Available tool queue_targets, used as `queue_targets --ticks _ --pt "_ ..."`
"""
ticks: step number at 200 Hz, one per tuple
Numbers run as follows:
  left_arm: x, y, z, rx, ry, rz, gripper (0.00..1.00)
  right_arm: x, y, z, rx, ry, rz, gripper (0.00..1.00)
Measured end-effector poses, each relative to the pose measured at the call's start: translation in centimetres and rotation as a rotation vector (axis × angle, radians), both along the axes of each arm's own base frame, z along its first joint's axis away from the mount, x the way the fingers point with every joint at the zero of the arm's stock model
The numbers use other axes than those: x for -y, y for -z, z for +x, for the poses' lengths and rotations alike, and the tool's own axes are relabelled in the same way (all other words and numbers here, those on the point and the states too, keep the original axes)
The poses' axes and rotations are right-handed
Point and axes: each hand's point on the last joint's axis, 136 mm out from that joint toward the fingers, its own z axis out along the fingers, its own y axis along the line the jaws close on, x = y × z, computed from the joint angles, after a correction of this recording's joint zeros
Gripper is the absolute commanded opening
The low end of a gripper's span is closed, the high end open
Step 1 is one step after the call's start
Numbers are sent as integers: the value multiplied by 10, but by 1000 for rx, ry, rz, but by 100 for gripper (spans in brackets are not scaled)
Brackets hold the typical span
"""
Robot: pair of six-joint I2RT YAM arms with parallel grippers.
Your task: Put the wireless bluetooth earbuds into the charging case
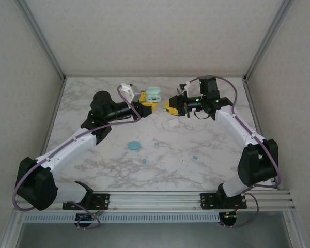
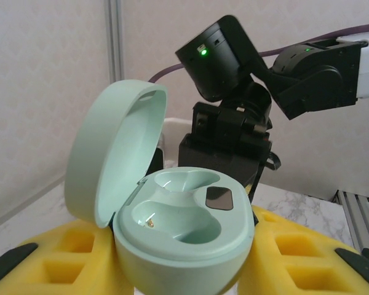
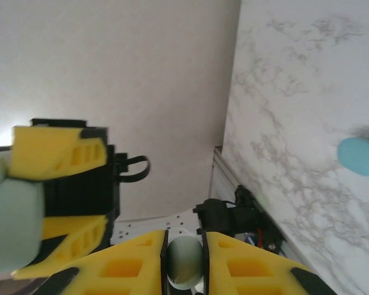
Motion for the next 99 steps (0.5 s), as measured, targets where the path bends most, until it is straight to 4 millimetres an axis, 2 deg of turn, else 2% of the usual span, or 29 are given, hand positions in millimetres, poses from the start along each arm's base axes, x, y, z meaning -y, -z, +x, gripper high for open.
queue_targets --ticks 49,78,99 --pt "-6 0 6 0 -20 0 31 3 -30 -15 31 -19 52 21" --pt "-6 0 6 0 -21 0 31 5 -38 -18 59 -3 33 22" --pt "-6 0 5 0 -15 1 31 4 -53 -16 138 20 10 22"
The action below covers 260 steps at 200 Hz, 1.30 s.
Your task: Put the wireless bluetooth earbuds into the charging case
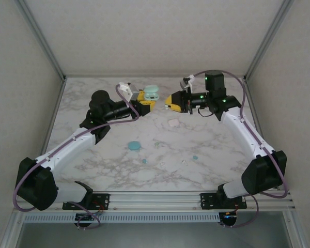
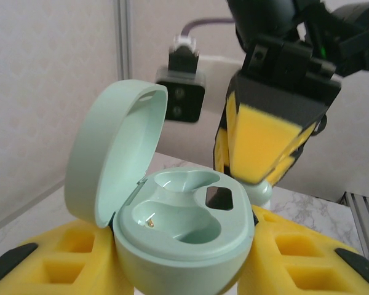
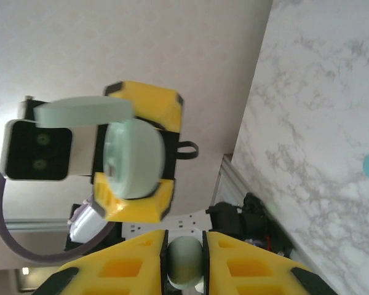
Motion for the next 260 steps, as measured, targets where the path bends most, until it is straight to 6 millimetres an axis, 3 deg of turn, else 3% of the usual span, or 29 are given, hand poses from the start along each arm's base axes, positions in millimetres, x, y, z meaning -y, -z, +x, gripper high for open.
queue_targets --ticks 40,129,202,260 --pt "1 0 -4 0 22 1 31 -5 -30 -4 153 26 -2 23" --pt "4 2 -8 -3 52 4 31 -17 -49 -2 289 64 -34 23" --pt "8 2 -8 -7 59 6 31 -25 -37 5 287 74 -75 23" --pt "8 2 -8 -4 61 8 31 -25 -40 7 301 79 -68 22"
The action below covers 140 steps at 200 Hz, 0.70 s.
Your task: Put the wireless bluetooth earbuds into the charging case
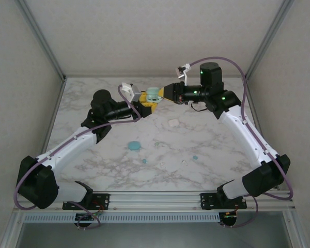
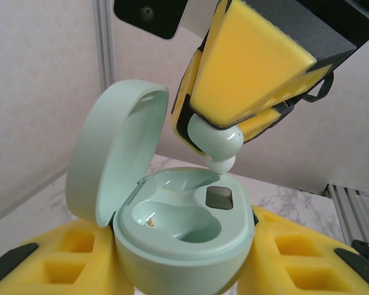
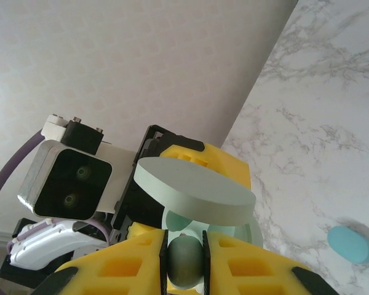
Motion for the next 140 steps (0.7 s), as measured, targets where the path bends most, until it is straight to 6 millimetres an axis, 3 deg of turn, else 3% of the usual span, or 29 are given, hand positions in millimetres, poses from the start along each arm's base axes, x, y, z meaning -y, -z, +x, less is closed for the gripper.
queue_targets --ticks 140 --pt "2 0 -2 3 5 0 31 -4 4 6 18 28 -16 24"
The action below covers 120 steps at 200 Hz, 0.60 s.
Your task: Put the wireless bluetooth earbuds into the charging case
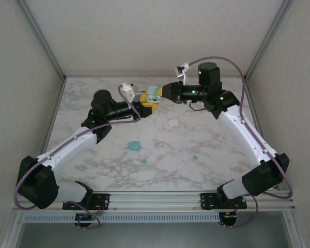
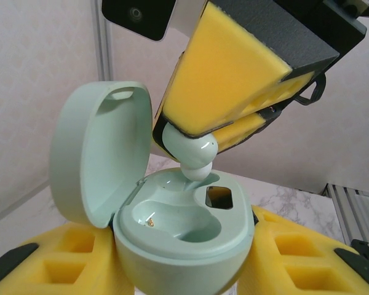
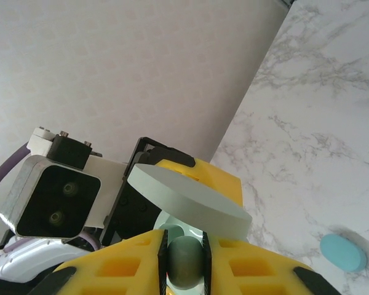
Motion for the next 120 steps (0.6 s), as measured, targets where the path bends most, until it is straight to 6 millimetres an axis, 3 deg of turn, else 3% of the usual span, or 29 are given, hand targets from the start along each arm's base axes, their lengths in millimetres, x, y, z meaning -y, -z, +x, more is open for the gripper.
queue_targets --ticks 120 --pt "0 0 1 -9 -3 -4 31 2 1 0 52 14 -48 36"
